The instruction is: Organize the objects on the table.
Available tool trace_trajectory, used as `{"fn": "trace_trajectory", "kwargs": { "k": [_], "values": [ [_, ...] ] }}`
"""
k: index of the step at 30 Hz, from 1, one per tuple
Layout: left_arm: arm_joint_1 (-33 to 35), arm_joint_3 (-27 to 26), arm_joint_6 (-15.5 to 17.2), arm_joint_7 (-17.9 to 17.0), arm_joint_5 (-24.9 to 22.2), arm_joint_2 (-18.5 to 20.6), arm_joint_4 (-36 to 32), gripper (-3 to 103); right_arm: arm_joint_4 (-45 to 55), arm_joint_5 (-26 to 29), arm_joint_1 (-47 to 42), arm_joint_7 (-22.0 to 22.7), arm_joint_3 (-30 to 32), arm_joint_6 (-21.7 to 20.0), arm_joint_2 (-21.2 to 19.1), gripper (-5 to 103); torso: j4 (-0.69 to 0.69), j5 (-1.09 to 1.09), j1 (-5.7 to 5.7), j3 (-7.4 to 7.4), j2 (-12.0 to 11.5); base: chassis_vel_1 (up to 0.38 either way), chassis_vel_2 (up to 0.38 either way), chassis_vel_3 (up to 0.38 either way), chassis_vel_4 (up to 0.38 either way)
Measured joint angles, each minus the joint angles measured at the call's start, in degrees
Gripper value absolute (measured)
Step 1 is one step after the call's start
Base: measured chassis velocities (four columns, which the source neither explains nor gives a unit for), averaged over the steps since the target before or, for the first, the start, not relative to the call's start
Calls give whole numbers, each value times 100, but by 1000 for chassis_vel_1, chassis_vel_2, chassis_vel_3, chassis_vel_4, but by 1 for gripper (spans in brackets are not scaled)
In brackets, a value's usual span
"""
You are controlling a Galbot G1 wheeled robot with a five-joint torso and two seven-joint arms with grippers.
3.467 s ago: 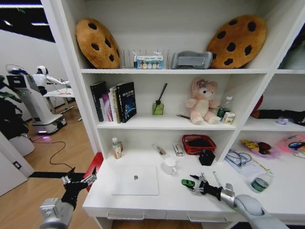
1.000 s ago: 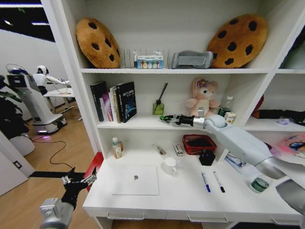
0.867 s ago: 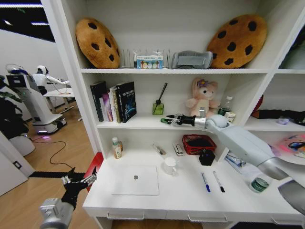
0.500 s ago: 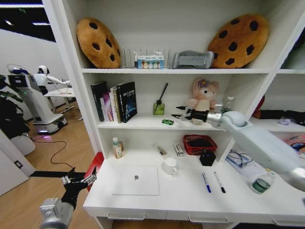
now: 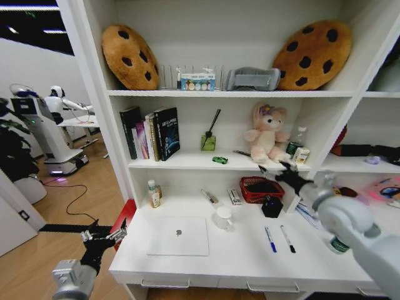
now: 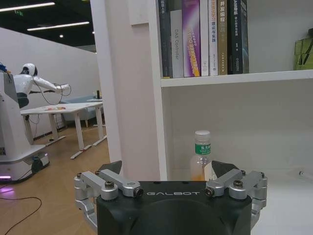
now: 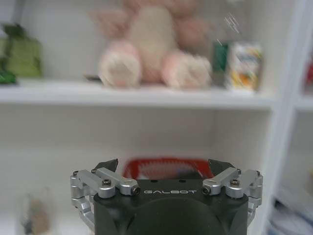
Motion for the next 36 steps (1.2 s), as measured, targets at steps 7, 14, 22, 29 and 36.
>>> {"fn": "trace_trajectory", "kwargs": {
  "k": [7, 14, 22, 29, 36],
  "values": [
    [-1, 0, 0, 1, 0, 0, 0, 100, 64, -28, -758, 835, -175, -215, 752, 100, 3, 2, 0, 0, 0, 0, 0, 0, 0],
    [0, 0, 0, 1, 0, 0, 0, 100, -571, 211, -504, 992, -991, -357, 1002, 100, 5, 2, 1, 1, -1, 0, 0, 0, 0],
    [0, 0, 0, 1, 0, 0, 0, 100, -1411, 264, 325, 843, -1615, -402, 990, 100, 5, 2, 1, 2, -1, 0, 0, 0, 0],
    [0, 0, 0, 1, 0, 0, 0, 100, -1676, 205, 574, 631, -1801, -409, 914, 91, 4, 2, 1, 1, -2, 0, 0, 0, 0],
    [0, 0, 0, 1, 0, 0, 0, 100, -1818, 202, 559, 298, -1746, -377, 847, 64, 3, 2, 2, 1, -1, 0, 0, 0, 0]
  ]
}}
